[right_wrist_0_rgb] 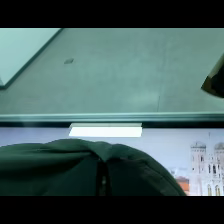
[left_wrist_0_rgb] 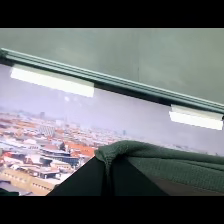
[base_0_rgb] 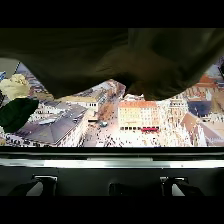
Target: Fold the clothes and pants, and hang the long-sleeved shirts on hangers.
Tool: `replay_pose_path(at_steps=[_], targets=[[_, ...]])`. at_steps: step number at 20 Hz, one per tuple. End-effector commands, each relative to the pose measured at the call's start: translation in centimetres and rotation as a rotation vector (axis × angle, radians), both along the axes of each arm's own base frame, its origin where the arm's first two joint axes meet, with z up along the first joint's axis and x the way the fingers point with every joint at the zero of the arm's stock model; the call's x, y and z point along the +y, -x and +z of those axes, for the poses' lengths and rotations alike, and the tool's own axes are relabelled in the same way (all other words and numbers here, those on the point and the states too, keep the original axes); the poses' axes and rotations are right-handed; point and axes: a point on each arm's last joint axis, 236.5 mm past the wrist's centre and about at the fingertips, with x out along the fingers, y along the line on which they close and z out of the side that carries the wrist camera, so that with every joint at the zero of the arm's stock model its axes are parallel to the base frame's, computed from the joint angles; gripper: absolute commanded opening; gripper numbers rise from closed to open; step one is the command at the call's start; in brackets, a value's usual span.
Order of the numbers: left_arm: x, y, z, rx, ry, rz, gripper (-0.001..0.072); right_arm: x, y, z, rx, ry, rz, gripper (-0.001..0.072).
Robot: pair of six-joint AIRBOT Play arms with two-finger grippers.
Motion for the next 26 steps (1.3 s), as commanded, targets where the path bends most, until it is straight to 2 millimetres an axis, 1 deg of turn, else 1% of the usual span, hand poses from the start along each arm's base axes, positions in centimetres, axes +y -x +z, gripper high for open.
replay_pose_path(at_steps=[1,2,3,4,5,6,7,8,9,10,12,13,14,17,18,19,20,21,22,23,24,25,26], targets=[[1.4,7.4,2.1,-0.094,-0.028,0.13,0.0013,-0.5,8.0,4.0,-0.138,0.003,-0.098,0.0026],[1.8,8.5,2.0,-0.102,-0.021,0.157,0.0012,-0.5,8.9,4.3,-0.151,-0.014,-0.102,0.0026],[2.2,9.3,1.8,-0.106,-0.013,0.182,0.0013,-0.4,9.2,4.3,-0.147,-0.039,-0.1,0.0026],[2.3,9.5,1.4,-0.097,-0.016,0.191,0.0013,-0.3,9.0,4.0,-0.128,-0.067,-0.098,0.0026],[2.4,9.3,0.8,-0.071,-0.014,0.192,0.0013,-0.5,8.2,3.2,-0.088,-0.092,-0.097,0.0026],[2.6,8.5,-0.5,-0.024,-0.012,0.189,0.0013,-0.6,7.0,2.1,-0.034,-0.112,-0.097,0.0026],[2.4,7.1,-2.3,0.045,-0.025,0.165,0.0013,-0.7,5.3,0.3,0.044,-0.132,-0.09,0.0026],[2.2,5.5,-4.5,0.119,-0.037,0.129,0.0013,-1.0,3.3,-2.1,0.144,-0.146,-0.088,0.0026],[1.9,3.5,-7.1,0.201,-0.043,0.085,0.0013,-1.3,1.2,-4.7,0.25,-0.153,-0.088,0.0026],[1.8,1.6,-9.9,0.28,-0.042,0.051,0.0013,-1.7,-1.1,-7.7,0.36,-0.163,-0.087,0.0026],[2.4,-2.3,-16.7,0.46,-0.022,0.021,0.0013,-2.4,-6.0,-13.8,0.546,-0.19,-0.083,0.0026],[2.7,-4.3,-20.4,0.545,-0.007,0.013,0.0013,-2.7,-8.5,-16.9,0.62,-0.195,-0.078,0.0026],[3.0,-6.5,-23.7,0.603,-0.018,-0.01,0.0013,-2.9,-11.3,-20.5,0.694,-0.2,-0.073,0.0026],[2.8,-13.3,-33.8,0.736,-0.021,-0.062,0.0013,-1.9,-18.5,-31.3,0.888,-0.2,-0.048,0.0027],[2.5,-15.1,-36.9,0.763,-0.018,-0.071,0.0013,-1.6,-20.9,-34.8,0.923,-0.198,-0.053,0.0027],[2.2,-17.0,-40.0,0.782,-0.01,-0.074,0.0013,-1.3,-23.0,-37.7,0.938,-0.206,-0.056,0.0027],[1.9,-18.8,-42.5,0.789,-0.005,-0.075,0.0013,-0.9,-25.3,-40.4,0.934,-0.218,-0.063,0.0026],[1.6,-20.4,-44.3,0.789,-0.007,-0.081,0.0013,-0.7,-27.2,-42.6,0.922,-0.226,-0.071,0.0026],[1.3,-21.9,-45.6,0.785,-0.012,-0.088,0.0013,-0.4,-28.9,-44.8,0.905,-0.239,-0.081,0.0026],[1.1,-23.4,-46.4,0.775,-0.014,-0.092,0.0013,-0.1,-30.1,-46.5,0.895,-0.249,-0.087,0.0026],[1.1,-24.6,-46.8,0.764,-0.009,-0.087,0.0014,-0.3,-31.1,-47.9,0.882,-0.26,-0.101,0.0026],[1.0,-25.8,-46.8,0.748,-0.005,-0.083,0.0013,-0.5,-31.9,-48.9,0.872,-0.269,-0.111,0.0026],[1.1,-26.5,-46.7,0.736,0.001,-0.076,0.0013,-0.8,-32.4,-49.4,0.859,-0.272,-0.121,0.0026]])
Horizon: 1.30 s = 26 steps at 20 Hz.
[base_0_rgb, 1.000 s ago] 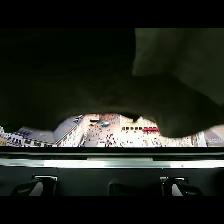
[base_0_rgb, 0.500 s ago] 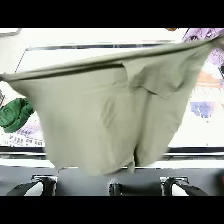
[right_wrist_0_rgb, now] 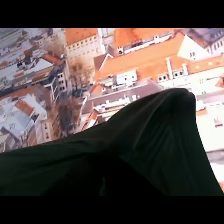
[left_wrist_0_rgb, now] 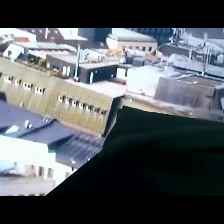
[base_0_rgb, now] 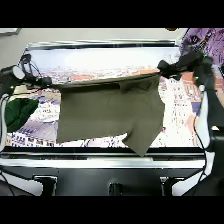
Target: Fold the clothes and pants, and hang the long-sleeved shirts on hangers.
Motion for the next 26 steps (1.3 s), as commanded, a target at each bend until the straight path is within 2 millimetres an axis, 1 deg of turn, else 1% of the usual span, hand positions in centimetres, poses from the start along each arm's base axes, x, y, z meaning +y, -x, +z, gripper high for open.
replay_pose_path(at_steps=[1,3,5,6,8,10,12,14,16,18,20,23,26], targets=[[-0.4,-3.7,-2.2,-0.037,0.017,0.016,0.0013,-0.3,-3.5,-4.0,-0.057,0.001,-0.049,0.0026],[-0.5,-3.3,-2.4,-0.018,0.019,0.014,0.0013,-0.5,-3.2,-3.8,-0.05,0.018,-0.045,0.0026],[-0.7,-2.0,-3.1,0.047,0.026,0.008,0.0013,-0.5,-2.1,-3.8,-0.008,0.035,-0.025,0.0026],[-0.8,-1.0,-3.5,0.094,0.031,0.004,0.0014,-0.8,-1.4,-3.7,0.015,0.056,-0.015,0.0026],[-1.1,1.2,-4.1,0.186,0.04,-0.006,0.0014,-1.4,0.2,-3.3,0.064,0.103,0.004,0.0027],[-1.5,3.4,-4.7,0.284,0.05,-0.016,0.0014,-1.7,2.2,-3.4,0.136,0.134,0.026,0.0027],[-1.8,5.4,-5.1,0.372,0.059,-0.026,0.0015,-1.7,4.5,-4.4,0.238,0.145,0.053,0.0027],[-2.4,6.6,-5.4,0.424,0.066,-0.038,0.0015,-1.7,6.1,-5.3,0.315,0.147,0.071,0.0027],[-3.9,6.9,-5.6,0.441,0.116,-0.053,0.0015,-2.1,6.8,-5.8,0.352,0.164,0.075,0.0027],[-5.5,7.3,-5.9,0.454,0.167,-0.067,0.0015,-2.4,6.9,-6.2,0.36,0.179,0.073,0.0027],[-6.6,8.5,-6.5,0.502,0.195,-0.07,0.0015,-2.7,6.9,-6.7,0.37,0.188,0.072,0.0027],[-6.9,10.3,-7.5,0.575,0.21,-0.057,0.0015,-3.0,7.2,-7.8,0.401,0.2,0.073,0.0028],[-7.0,10.8,-8.0,0.595,0.212,-0.056,0.0016,-2.9,7.8,-9.3,0.448,0.196,0.081,0.0028]])
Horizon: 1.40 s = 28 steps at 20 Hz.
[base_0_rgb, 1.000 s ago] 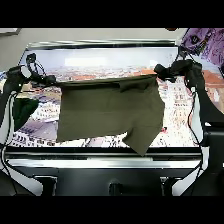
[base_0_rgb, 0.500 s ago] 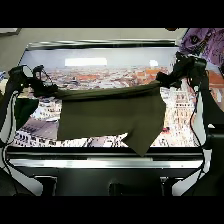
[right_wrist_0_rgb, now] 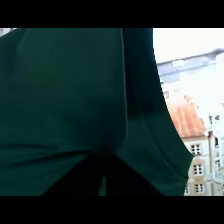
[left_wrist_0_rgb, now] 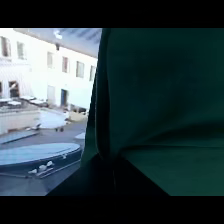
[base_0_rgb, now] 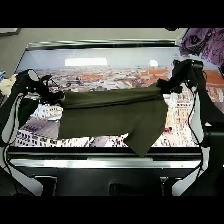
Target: Fold the clothes and pants, and hang the long-sleeved shirts on hangers.
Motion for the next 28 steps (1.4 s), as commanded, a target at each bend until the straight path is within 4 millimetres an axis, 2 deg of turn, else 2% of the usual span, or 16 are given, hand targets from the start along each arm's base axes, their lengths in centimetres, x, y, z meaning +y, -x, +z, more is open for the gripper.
replay_pose_path(at_steps=[1,4,5,6,7,8,10,11,14,16,17,19,21,23,26,28], targets=[[-0.6,1.2,-0.8,0.05,0.017,-0.002,0.0016,0.0,0.8,-1.8,0.062,0.003,0.005,0.0028],[-1.0,1.8,-1.3,0.072,0.029,-0.001,0.0019,0.1,1.2,-3.1,0.099,-0.002,0.006,0.004],[-1.1,2.0,-1.4,0.076,0.034,0.0,0.0037,0.3,1.3,-3.4,0.104,-0.01,0.006,0.0091],[-1.1,1.9,-1.4,0.076,0.036,0.001,0.015,0.5,1.2,-3.4,0.102,-0.02,0.006,0.0146],[-1.1,1.8,-1.2,0.073,0.035,0.016,0.0341,0.8,1.2,-3.2,0.1,-0.032,0.013,0.0227],[-0.9,1.5,-0.8,0.063,0.033,0.028,0.0468,1.1,1.2,-3.0,0.093,-0.038,0.042,0.0312],[-0.2,0.5,1.1,0.01,0.031,0.049,0.0533,0.9,1.5,-1.9,0.08,-0.028,0.108,0.0345],[0.6,0.1,2.9,-0.027,0.028,0.064,0.0533,0.5,1.7,-0.7,0.067,-0.04,0.107,0.0346],[5.0,0.7,8.4,-0.141,-0.014,0.148,0.0532,-1.7,3.2,4.2,-0.012,-0.164,0.088,0.0348],[8.0,3.3,10.2,-0.165,-0.028,0.228,0.0532,-4.5,6.3,5.3,-0.03,-0.257,0.005,0.0348],[9.0,5.2,10.2,-0.166,-0.023,0.275,0.0532,-5.4,8.6,4.8,-0.016,-0.304,-0.04,0.0348],[8.9,8.7,9.2,-0.171,0.054,0.357,0.0532,-5.7,14.2,2.5,0.057,-0.384,-0.137,0.035],[7.4,11.4,7.6,-0.187,0.152,0.431,0.0531,-3.8,19.7,-0.1,0.141,-0.425,-0.164,0.035],[5.9,13.4,5.7,-0.18,0.22,0.493,0.0531,-1.9,23.2,-2.0,0.173,-0.434,-0.166,0.035],[4.1,16.0,3.1,-0.094,0.261,0.516,0.0531,0.2,26.6,-4.0,0.207,-0.469,-0.174,0.035],[3.8,16.5,2.5,-0.079,0.263,0.512,0.0531,1.5,27.5,-4.9,0.222,-0.514,-0.191,0.0351]])
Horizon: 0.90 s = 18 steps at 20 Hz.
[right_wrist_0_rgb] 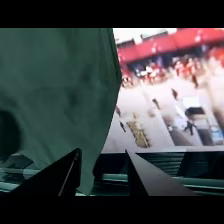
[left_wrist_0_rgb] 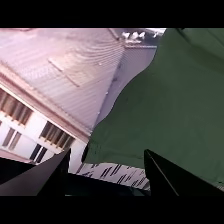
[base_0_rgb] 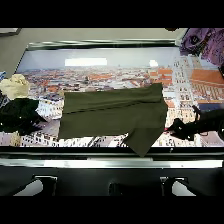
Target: Fold the clothes and pants, and hang the long-sleeved shirts on hangers.
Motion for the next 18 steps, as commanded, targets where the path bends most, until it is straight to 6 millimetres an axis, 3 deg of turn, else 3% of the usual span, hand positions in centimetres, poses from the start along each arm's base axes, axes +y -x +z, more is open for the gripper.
replay_pose_path(at_steps=[1,7,12,14,16,18], targets=[[-1.0,1.2,-1.3,0.006,0.036,0.027,0.053,2.6,2.2,-1.7,0.005,-0.079,-0.038,0.0353],[-0.9,1.1,-1.3,0.0,0.031,0.029,0.0531,4.6,3.4,-3.7,0.028,-0.147,-0.121,0.036],[-1.5,1.0,-1.0,0.006,0.067,0.046,0.0531,7.4,2.6,-5.3,-0.005,-0.087,-0.068,0.0355],[-1.6,1.2,-1.0,0.008,0.071,0.036,0.0533,8.0,1.9,-5.6,-0.017,-0.059,-0.081,0.0251],[-1.7,1.4,-1.4,0.001,0.067,-0.001,0.0533,8.0,1.6,-5.5,-0.026,-0.055,-0.083,0.0029],[-2.1,2.2,-2.6,0.032,0.083,-0.022,0.0533,8.0,1.7,-5.3,-0.023,-0.058,-0.07,0.0028]])
